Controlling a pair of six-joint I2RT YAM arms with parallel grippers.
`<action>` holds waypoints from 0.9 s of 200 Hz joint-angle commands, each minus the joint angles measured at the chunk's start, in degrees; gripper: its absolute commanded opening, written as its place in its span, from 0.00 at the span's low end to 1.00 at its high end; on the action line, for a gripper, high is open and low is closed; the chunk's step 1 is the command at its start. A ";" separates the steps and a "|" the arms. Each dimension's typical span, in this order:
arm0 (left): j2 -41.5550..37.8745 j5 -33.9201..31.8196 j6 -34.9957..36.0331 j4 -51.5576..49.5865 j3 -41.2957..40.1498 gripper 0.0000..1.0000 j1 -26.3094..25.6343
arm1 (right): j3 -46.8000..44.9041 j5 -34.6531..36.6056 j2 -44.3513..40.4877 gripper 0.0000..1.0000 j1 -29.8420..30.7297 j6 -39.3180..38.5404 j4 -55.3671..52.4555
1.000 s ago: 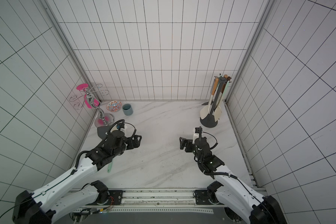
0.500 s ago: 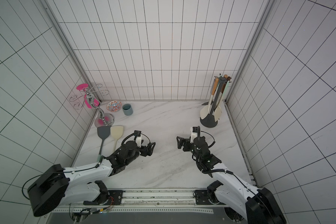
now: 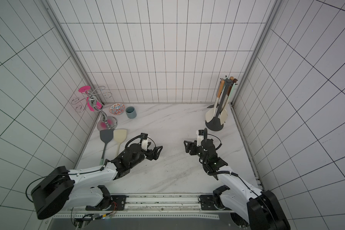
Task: Take the spatula off the kitchen utensil rack
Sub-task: Take off the spatula from the rack.
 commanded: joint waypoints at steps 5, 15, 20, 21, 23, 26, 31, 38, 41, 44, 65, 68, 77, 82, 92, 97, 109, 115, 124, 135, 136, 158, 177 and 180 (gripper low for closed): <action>-0.51 1.12 0.36 1.55 1.18 0.97 -0.07 | 0.88 -3.27 -1.01 0.78 -7.96 0.84 -3.88; -0.46 1.36 0.18 1.80 1.07 0.97 -0.04 | 0.96 -5.89 -0.45 0.78 -12.09 2.84 -2.51; -0.46 1.38 0.10 1.78 1.00 0.97 0.03 | 1.20 -7.17 -0.03 0.77 -13.96 3.55 -1.49; -0.42 1.37 0.09 1.78 1.00 0.97 0.03 | 1.28 -7.42 0.09 0.77 -14.21 3.60 -1.37; -0.39 1.48 0.09 1.82 1.07 0.97 0.04 | 1.55 -7.74 0.28 0.76 -14.95 3.78 -1.16; -0.38 1.41 0.04 1.79 1.09 0.97 0.03 | 2.08 -8.36 0.59 0.75 -15.94 3.90 -1.12; -0.29 1.37 -0.04 1.80 1.09 0.97 0.02 | 3.26 -8.79 1.09 0.73 -17.57 4.00 -1.62; -0.16 1.27 -0.15 1.72 1.11 0.97 0.03 | 5.22 -8.92 1.78 0.71 -19.78 4.24 -2.62; -0.12 1.30 -0.24 1.70 1.13 0.97 0.01 | 5.94 -8.97 2.13 0.70 -20.69 4.41 -2.98; -0.07 1.30 -0.19 1.78 1.11 0.97 0.11 | 6.76 -9.03 2.49 0.70 -21.67 4.64 -3.12; 0.25 1.54 -0.37 1.55 1.36 0.97 0.26 | 11.66 -12.40 5.82 0.66 -28.57 6.02 -1.07; 0.27 1.58 -0.41 1.51 1.38 0.97 0.34 | 12.47 -12.57 6.24 0.66 -29.46 6.17 -0.93; 0.26 1.83 -0.52 1.51 1.40 0.97 0.60 | 14.66 -12.77 7.64 0.65 -31.47 6.32 -0.45; 0.23 2.11 -0.67 1.45 1.40 0.97 0.77 | 15.84 -12.68 8.47 0.64 -32.47 6.36 0.11; 0.03 2.80 -1.08 1.38 1.28 0.98 1.35 | 17.79 -11.98 10.07 0.64 -33.96 6.07 1.49; -0.03 3.21 -1.41 1.55 1.18 0.97 1.75 | 18.63 -11.62 10.92 0.63 -34.43 5.81 2.60; -0.04 4.52 -2.22 2.00 0.72 0.97 2.93 | 20.63 -10.34 13.28 0.62 -35.18 4.96 5.37; -0.09 5.27 -2.63 2.28 0.50 0.97 3.57 | 21.75 -9.91 14.58 0.62 -35.49 4.42 6.57; 0.00 6.41 -3.59 2.86 0.11 0.97 4.73 | 23.57 -9.71 16.77 0.60 -35.80 3.65 8.60; 0.28 7.99 -4.72 3.88 -0.52 0.98 6.07 | 26.12 -9.77 19.39 0.58 -36.20 2.73 10.36; 0.30 8.15 -4.86 4.06 -0.59 0.97 6.22 | 26.39 -9.82 19.73 0.58 -36.23 2.62 10.58; 1.71 11.19 -6.88 6.13 -1.28 0.97 8.24 | 31.16 -11.25 24.42 0.53 -36.61 0.25 13.73; 2.93 12.86 -7.62 7.26 -1.20 0.97 8.90 | 34.28 -11.75 27.05 0.51 -36.65 -1.70 15.86; 3.08 13.06 -7.58 7.43 -1.21 0.97 8.91 | 34.69 -11.80 27.39 0.51 -36.66 -2.04 16.20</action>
